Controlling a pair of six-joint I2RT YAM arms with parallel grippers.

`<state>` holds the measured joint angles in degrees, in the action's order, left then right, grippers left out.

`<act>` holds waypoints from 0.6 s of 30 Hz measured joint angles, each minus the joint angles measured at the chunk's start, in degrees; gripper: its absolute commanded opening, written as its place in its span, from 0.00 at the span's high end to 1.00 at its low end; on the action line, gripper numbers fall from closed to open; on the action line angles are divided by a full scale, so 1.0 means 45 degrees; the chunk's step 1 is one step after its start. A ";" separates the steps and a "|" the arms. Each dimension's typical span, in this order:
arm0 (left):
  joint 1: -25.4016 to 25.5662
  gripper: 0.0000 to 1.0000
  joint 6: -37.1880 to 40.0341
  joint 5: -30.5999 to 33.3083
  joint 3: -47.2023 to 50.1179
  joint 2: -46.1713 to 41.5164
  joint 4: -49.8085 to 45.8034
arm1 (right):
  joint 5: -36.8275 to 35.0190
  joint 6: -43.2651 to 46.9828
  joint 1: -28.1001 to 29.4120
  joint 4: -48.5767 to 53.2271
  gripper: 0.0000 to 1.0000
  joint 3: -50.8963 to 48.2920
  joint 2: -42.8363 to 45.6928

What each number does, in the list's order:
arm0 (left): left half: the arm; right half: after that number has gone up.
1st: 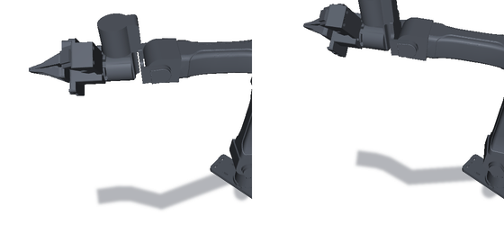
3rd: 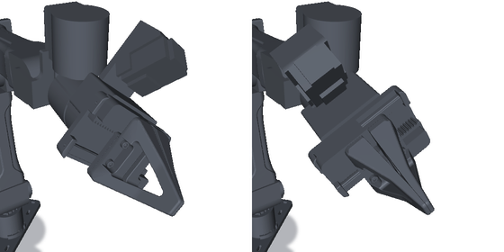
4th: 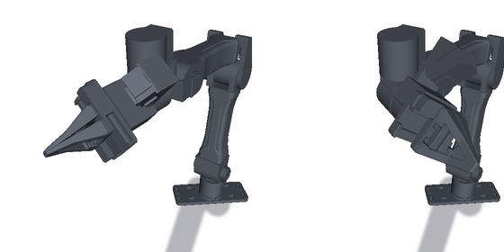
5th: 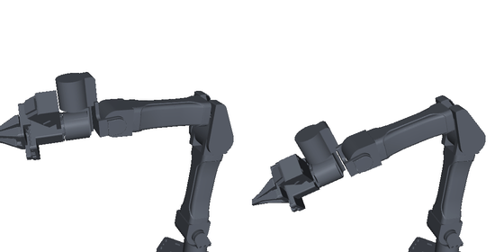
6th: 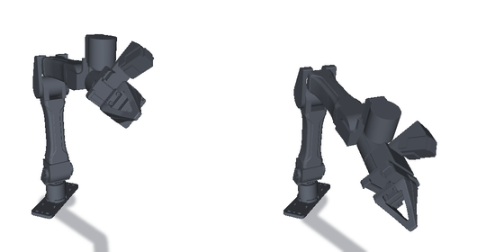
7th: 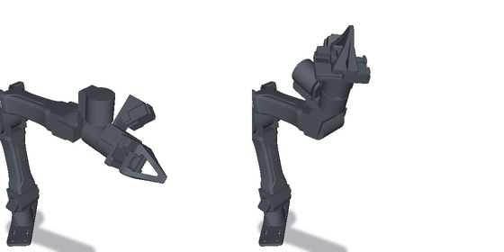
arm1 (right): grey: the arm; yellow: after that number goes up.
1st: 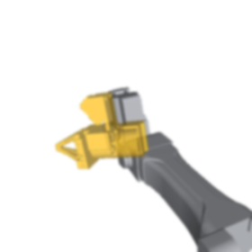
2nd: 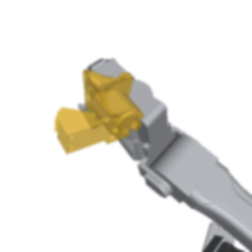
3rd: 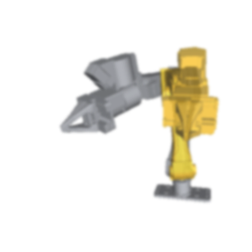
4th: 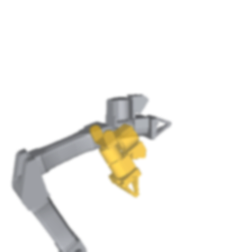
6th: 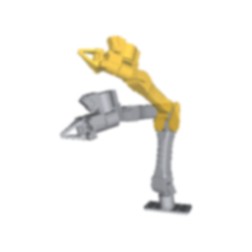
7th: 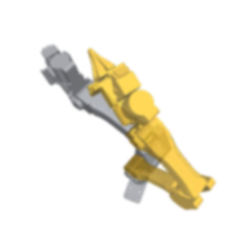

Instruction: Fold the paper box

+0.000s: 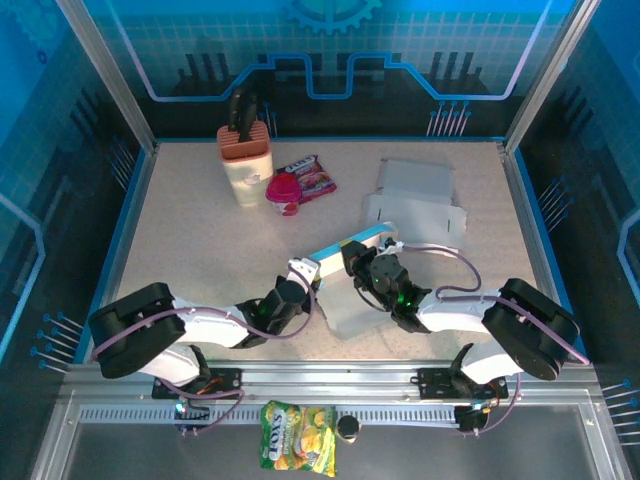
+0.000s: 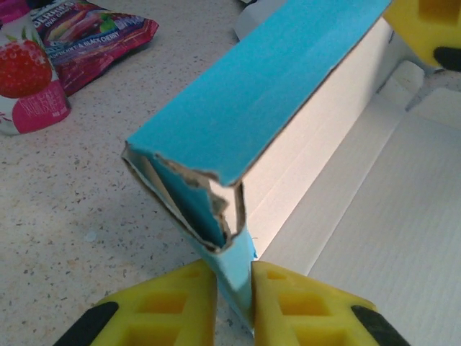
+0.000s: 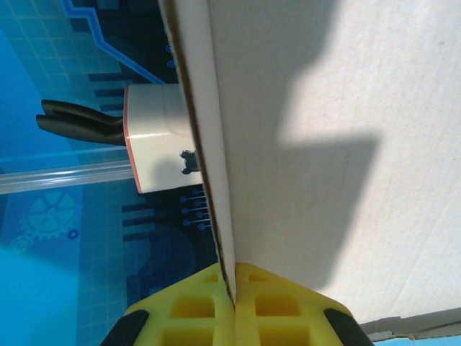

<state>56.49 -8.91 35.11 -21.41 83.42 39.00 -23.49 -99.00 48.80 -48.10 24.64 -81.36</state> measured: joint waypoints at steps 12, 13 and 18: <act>0.0155 0.82 -0.0690 0.1418 -0.0860 0.0967 -0.0306 | -0.0457 -0.0384 0.0151 -0.0233 1.00 -0.0005 -0.0180; 0.0165 0.82 -0.0724 0.1511 -0.0908 0.1049 -0.0291 | -0.0476 -0.0398 0.0155 -0.0345 1.00 -0.0019 -0.0248; 0.0175 0.86 -0.0831 0.1928 -0.1132 0.1394 -0.0199 | -0.0714 -0.0593 0.0155 -0.0986 1.00 -0.0151 -0.0607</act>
<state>57.28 -12.64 43.79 -26.50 89.69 38.11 -26.70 -101.67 49.50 -52.53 23.97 -84.09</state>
